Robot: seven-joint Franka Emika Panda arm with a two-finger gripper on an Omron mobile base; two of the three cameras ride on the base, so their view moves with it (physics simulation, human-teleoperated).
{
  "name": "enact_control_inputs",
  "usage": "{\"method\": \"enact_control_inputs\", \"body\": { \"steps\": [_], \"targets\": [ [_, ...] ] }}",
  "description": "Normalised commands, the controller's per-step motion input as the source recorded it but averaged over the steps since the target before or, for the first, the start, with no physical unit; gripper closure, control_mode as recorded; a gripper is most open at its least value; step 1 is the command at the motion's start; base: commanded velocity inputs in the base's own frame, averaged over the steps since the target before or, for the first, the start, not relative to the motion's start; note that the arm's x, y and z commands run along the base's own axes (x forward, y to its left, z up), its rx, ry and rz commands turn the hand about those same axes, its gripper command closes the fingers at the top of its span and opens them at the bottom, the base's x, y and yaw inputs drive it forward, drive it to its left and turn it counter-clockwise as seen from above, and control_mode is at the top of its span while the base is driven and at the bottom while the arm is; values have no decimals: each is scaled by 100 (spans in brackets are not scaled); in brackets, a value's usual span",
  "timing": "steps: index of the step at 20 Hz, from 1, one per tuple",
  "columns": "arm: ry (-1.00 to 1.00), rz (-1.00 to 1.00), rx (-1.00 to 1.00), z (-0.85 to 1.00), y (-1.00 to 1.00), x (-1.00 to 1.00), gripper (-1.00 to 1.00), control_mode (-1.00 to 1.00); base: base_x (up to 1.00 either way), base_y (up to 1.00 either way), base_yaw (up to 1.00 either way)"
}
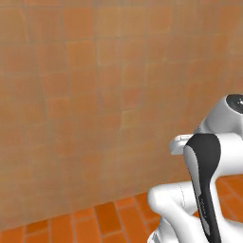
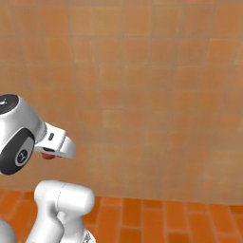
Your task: Take the strawberry from the fridge and place it on top of the pancake, located on the dining counter.
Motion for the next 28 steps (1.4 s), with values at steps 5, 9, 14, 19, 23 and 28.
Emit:
{"method": "enact_control_inputs", "body": {
  "steps": [5, 9, 14, 19, 23, 28],
  "targets": [
    [0, 0, 0, 0, 0, 0, 100, 100, 67, -34, -64],
    [0, 0, 0, 0, 0, 0, 100, 100, 44, -9, -78],
    [0, 0, 0, 0, 0, 0, 100, 100, 34, 0, -83],
    [0, 0, 0, 0, 0, 0, 100, 100, 38, 0, -83],
    [0, 0, 0, 0, 0, 0, 100, 100, 50, 0, -80],
    [0, 0, 0, 0, 0, 0, 100, 100, 68, 11, -77]
  ]
}}
